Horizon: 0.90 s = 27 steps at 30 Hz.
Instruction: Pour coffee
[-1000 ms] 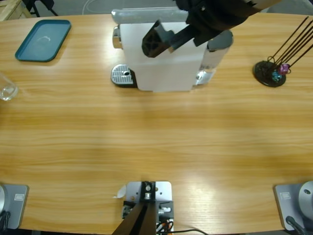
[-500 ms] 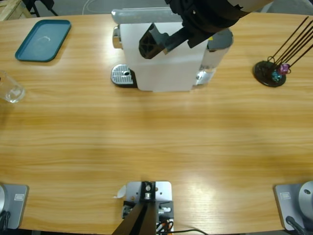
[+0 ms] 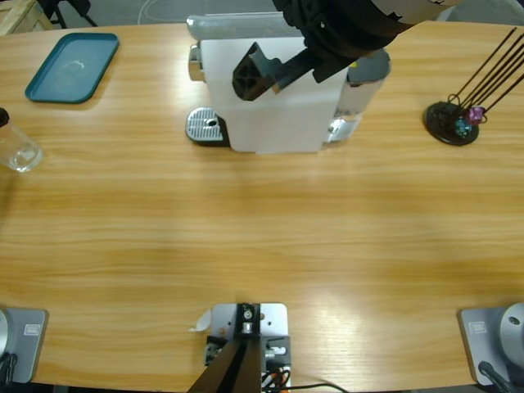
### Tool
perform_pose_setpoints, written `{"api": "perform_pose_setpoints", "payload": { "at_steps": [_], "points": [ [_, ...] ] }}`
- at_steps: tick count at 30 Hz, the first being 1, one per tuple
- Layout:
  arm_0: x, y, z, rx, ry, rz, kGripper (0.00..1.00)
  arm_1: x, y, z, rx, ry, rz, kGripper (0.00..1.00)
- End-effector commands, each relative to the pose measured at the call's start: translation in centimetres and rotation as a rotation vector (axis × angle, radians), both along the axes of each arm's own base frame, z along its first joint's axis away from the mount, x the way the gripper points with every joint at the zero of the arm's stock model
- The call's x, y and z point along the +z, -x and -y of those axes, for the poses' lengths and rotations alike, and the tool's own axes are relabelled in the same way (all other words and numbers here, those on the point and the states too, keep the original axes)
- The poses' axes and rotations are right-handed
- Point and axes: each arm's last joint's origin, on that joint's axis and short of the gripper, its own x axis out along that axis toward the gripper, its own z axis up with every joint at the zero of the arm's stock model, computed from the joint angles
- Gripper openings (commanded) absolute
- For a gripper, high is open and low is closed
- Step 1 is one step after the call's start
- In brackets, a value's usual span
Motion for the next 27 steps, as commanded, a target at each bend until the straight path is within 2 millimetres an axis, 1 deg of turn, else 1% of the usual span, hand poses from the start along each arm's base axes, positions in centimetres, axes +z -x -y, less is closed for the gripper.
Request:
{"api": "perform_pose_setpoints", "payload": {
  "at_steps": [1,4,10,14,21,27],
  "points": [
    [-2.5,-0.9,0.7,0.001,-0.028,-0.078,0.968,-2.1,0.0,-0.8,0.007,0.059,-0.036,1.0],
    [-3.0,-1.1,0.9,0.008,-0.027,-0.086,0.968,-2.3,-0.1,-0.9,0.009,0.062,-0.042,1.0],
    [-3.1,-1.2,0.9,0.016,-0.034,-0.087,0.968,-2.9,-0.2,-1.2,0.012,0.069,-0.059,1.0],
    [-2.9,-1.3,0.8,0.016,-0.036,-0.075,0.968,-3.1,-0.3,-1.4,0.012,0.069,-0.059,1.0],
    [-3.7,-1.3,0.5,0.045,-0.049,-0.1,0.968,-3.2,-0.3,-1.4,0.009,0.071,-0.063,1.0],
    [-3.9,-1.5,0.6,0.045,-0.048,-0.11,0.968,-3.3,-0.3,-1.5,0.009,0.074,-0.064,1.0]
  ]
}}
